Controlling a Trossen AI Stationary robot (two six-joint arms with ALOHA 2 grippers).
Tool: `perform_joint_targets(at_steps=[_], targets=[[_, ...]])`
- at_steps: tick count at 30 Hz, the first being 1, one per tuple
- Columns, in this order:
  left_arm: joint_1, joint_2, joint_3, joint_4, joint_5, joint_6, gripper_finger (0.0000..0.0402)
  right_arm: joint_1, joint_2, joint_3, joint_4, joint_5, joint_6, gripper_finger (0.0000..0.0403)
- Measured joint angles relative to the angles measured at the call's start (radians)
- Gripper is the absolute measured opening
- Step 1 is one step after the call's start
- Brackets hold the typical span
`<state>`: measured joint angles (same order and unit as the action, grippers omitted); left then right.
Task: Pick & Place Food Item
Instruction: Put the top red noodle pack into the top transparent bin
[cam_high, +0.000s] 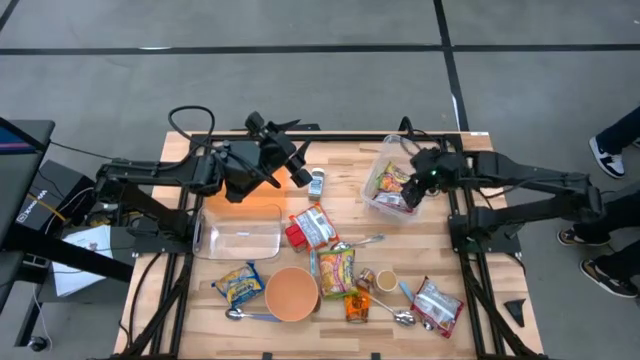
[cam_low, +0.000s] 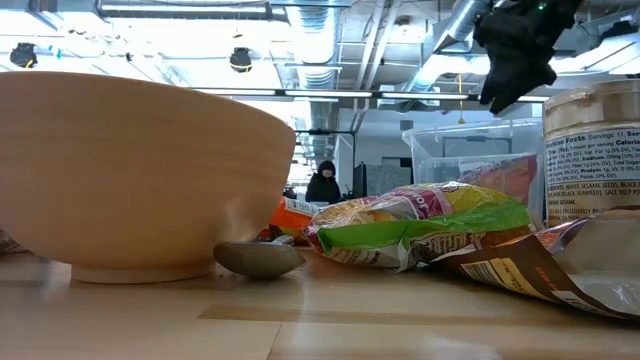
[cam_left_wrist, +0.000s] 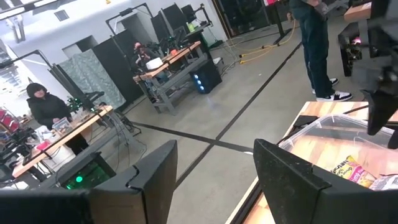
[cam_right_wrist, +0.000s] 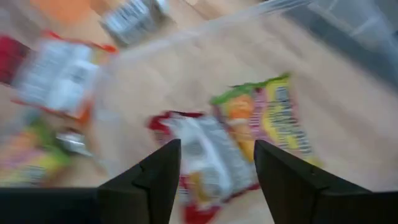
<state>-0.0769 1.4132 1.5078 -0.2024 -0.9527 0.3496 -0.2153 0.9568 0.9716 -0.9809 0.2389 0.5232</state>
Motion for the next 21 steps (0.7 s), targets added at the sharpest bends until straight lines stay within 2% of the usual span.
perform_joint_targets(at_steps=[3,5,8,11,16,19,21], targets=[[0.002,0.0,0.0,0.0,0.01,-0.029,0.0204,-0.04,-0.051,0.024,0.036,-0.104,0.046,0.0186],[0.013,0.0,0.0,0.001,0.071,-0.085,0.0204,-0.055,-0.086,0.048,0.066,-0.152,0.062,0.0177],[0.025,0.009,0.0,0.001,0.161,-0.163,0.0204,-0.09,-0.115,0.087,0.053,-0.234,0.062,0.0162],[0.034,0.017,0.0,0.001,0.174,-0.174,0.0204,-0.128,-0.117,0.114,-0.016,-0.346,0.058,0.0134],[0.045,0.018,0.0,0.014,0.174,-0.173,0.0204,-0.149,-0.03,0.135,-0.03,-0.474,0.03,0.0021],[0.045,0.018,0.0,0.025,0.174,-0.172,0.0204,-0.171,0.064,0.161,-0.068,-0.489,-0.002,0.0011],[0.045,0.018,0.0,0.026,0.174,-0.173,0.0204,-0.206,0.135,0.183,-0.126,-0.54,-0.065,0.0004]])
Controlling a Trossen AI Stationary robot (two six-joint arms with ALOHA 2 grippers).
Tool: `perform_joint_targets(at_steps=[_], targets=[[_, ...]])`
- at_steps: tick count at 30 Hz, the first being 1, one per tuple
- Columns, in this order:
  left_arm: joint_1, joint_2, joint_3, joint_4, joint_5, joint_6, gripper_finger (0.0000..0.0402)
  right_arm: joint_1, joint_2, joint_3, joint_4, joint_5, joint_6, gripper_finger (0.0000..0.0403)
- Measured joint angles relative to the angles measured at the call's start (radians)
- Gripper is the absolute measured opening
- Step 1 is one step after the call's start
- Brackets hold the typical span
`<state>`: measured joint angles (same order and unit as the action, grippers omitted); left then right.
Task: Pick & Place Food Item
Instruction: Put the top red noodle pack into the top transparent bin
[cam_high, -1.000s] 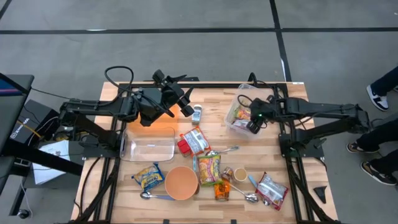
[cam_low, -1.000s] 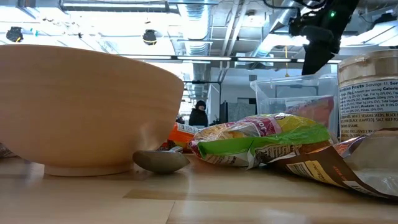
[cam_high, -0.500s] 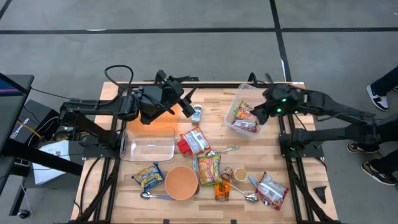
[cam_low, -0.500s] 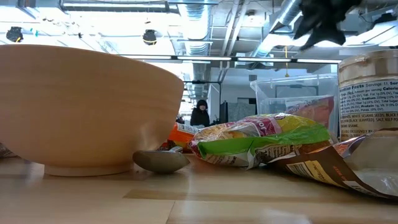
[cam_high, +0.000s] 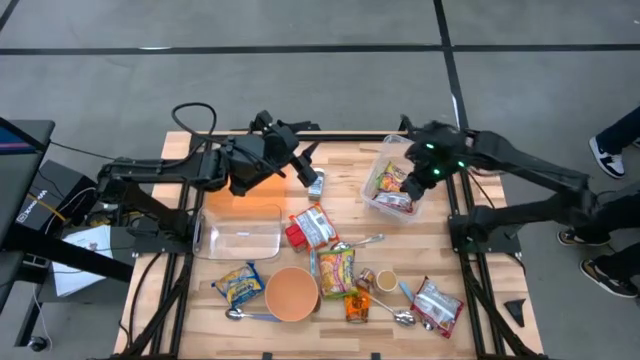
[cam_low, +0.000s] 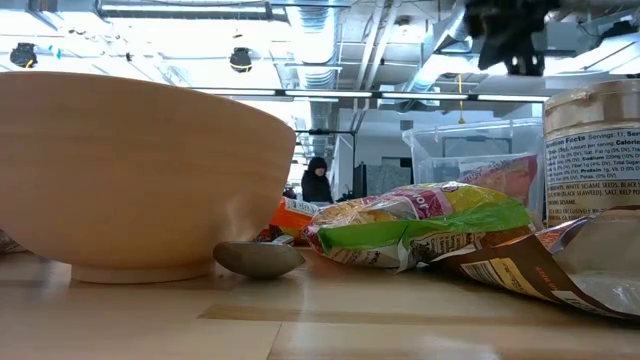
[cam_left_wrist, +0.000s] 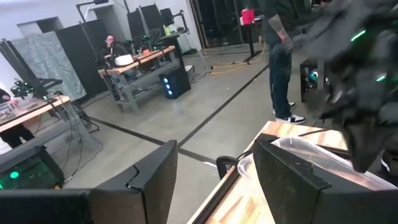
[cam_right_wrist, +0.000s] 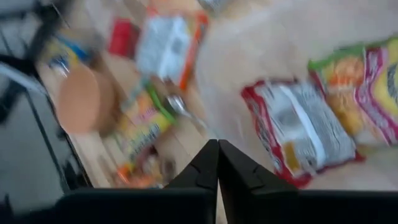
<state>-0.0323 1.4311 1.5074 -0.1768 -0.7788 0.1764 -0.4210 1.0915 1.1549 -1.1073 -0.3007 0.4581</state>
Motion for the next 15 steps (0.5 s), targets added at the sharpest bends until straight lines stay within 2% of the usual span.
perform_joint_targets(at_steps=[6,10,15], targets=[[-0.012,0.0,0.0,-0.002,0.0,-0.005,0.0204,-0.133,0.2,0.003,-0.147,-0.105,-0.246,0.0002],[-0.022,0.0,0.0,-0.002,-0.001,-0.009,0.0204,-0.23,0.279,0.001,-0.176,-0.24,-0.392,0.0001],[-0.036,0.0,0.0,-0.003,-0.001,-0.009,0.0204,-0.247,0.353,-0.016,-0.201,-0.278,-0.499,0.0001]])
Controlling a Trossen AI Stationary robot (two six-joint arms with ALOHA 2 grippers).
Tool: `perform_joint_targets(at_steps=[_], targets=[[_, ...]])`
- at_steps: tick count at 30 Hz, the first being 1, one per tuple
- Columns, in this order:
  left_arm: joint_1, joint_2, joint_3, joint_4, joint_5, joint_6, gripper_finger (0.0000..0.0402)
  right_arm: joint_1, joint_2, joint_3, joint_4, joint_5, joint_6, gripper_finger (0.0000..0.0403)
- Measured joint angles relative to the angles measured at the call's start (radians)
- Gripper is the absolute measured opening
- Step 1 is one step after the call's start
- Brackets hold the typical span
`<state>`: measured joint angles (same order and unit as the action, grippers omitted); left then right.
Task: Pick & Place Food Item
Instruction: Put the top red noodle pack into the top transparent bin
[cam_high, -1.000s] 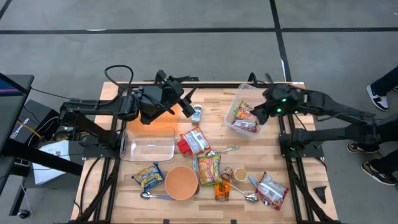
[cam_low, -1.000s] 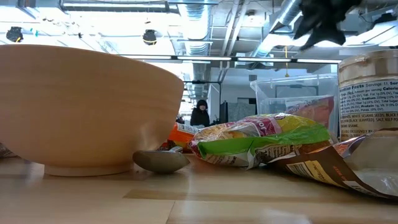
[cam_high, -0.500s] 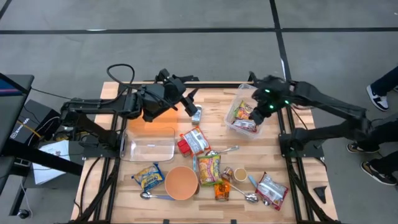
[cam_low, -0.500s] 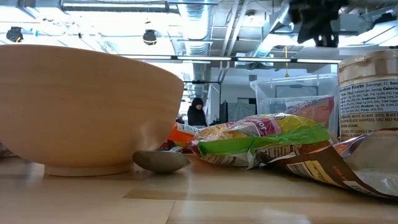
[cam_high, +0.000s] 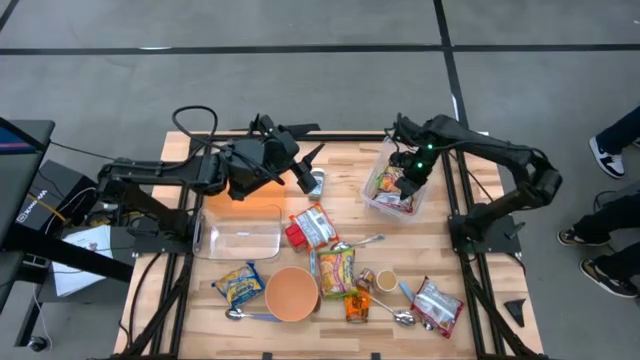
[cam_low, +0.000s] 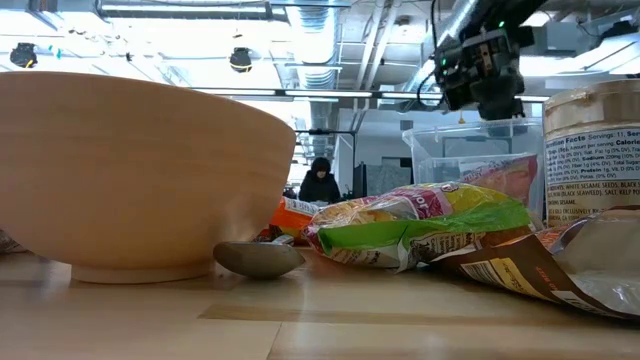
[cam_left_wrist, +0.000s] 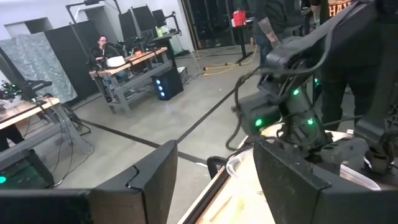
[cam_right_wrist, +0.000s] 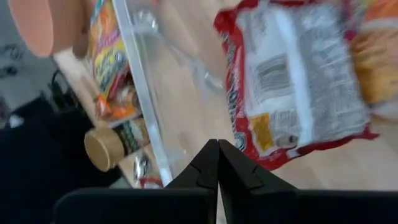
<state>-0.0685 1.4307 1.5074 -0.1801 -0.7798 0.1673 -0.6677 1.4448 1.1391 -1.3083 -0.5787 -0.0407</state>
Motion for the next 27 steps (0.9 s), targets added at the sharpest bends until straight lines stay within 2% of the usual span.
perform_joint_targets(at_steps=[7,15,27], targets=[[-0.005,0.0,0.0,-0.007,-0.011,-0.001,0.0204,0.052,0.057,0.0,0.061,-0.001,-0.044,0.0],[-0.005,0.0,0.0,-0.021,-0.014,-0.019,0.0204,0.051,0.118,-0.011,0.071,-0.001,-0.11,0.0],[-0.003,-0.001,0.0,-0.022,-0.013,-0.018,0.0204,0.052,0.119,-0.15,0.232,0.003,-0.102,0.0]])
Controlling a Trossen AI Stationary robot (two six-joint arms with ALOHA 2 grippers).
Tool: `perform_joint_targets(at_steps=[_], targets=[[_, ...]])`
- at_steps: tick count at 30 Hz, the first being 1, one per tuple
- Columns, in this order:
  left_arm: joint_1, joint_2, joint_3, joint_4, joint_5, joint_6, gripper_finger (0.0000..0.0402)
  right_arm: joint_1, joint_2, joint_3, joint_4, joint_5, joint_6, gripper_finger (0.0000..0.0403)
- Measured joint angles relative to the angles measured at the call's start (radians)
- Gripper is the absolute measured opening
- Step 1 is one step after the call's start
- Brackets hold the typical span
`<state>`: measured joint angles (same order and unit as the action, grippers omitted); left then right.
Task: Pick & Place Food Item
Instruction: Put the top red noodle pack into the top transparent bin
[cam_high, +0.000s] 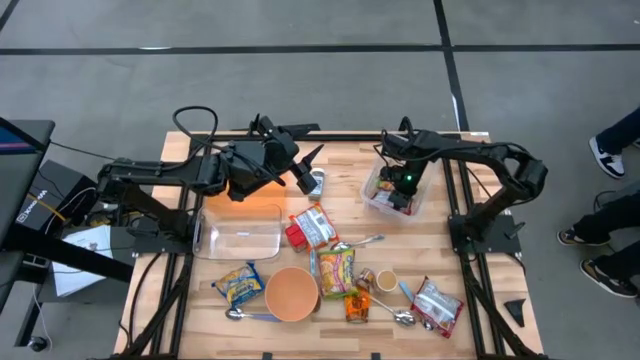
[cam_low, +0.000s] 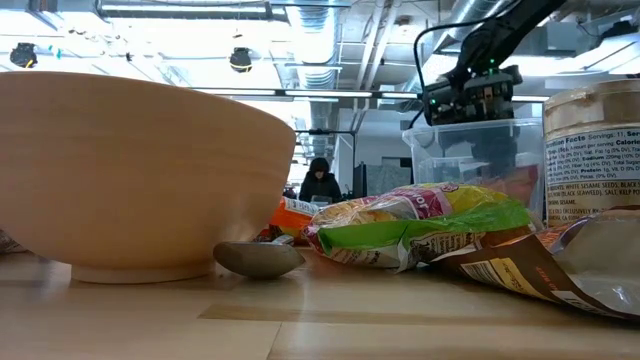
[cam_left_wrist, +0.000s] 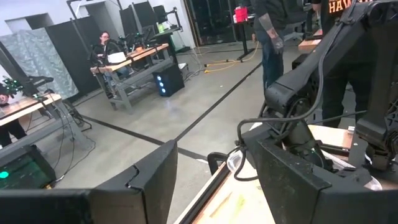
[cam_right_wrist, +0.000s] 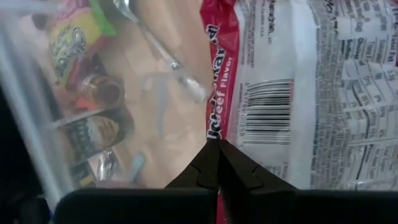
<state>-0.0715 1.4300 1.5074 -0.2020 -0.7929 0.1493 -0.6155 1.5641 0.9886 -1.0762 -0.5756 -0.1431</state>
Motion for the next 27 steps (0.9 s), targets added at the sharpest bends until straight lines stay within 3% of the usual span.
perform_joint_targets(at_steps=[7,27], targets=[[0.0,0.0,0.0,0.0,0.0,0.001,0.0204,0.021,-0.001,-0.001,0.012,0.072,0.001,0.0],[0.0,0.0,0.0,0.0,0.001,0.0,0.0204,0.04,-0.001,-0.001,0.017,0.131,-0.041,0.0]])
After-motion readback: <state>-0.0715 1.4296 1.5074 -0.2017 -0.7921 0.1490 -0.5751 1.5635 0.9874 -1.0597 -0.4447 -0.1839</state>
